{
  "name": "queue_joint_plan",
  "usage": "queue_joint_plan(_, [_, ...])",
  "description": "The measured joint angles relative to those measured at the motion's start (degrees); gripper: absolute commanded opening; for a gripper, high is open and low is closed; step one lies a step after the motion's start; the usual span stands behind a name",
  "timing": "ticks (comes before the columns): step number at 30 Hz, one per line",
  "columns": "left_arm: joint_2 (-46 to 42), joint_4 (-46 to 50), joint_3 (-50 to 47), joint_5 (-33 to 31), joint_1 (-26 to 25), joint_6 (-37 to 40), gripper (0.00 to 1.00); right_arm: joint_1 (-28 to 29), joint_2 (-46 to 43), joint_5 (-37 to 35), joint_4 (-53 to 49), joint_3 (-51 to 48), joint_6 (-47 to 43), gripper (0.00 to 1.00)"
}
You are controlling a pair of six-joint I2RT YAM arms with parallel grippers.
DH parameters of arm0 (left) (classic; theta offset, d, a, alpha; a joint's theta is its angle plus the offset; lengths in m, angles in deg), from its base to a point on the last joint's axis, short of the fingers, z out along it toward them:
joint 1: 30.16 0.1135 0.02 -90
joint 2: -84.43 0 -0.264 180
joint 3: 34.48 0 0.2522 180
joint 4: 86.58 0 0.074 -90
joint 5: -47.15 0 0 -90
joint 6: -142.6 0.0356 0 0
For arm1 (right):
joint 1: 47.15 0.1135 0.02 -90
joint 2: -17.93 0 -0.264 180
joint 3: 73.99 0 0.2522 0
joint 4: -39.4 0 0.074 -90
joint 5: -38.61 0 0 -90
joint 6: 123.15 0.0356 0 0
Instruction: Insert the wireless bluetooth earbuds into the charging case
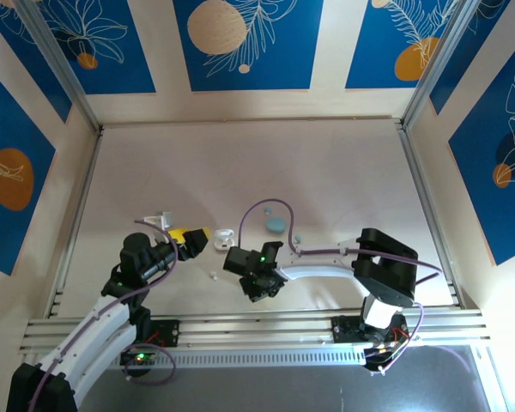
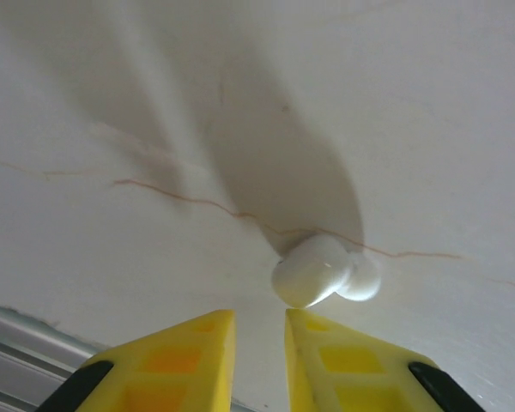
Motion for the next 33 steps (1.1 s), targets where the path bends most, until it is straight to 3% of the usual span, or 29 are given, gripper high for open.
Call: queue_joint_plan(33, [0.0, 0.1, 0.0, -0.4, 0.0, 0.0, 1.00, -3.8, 1.9, 0.5, 0.2, 3.4, -4.0, 0.29])
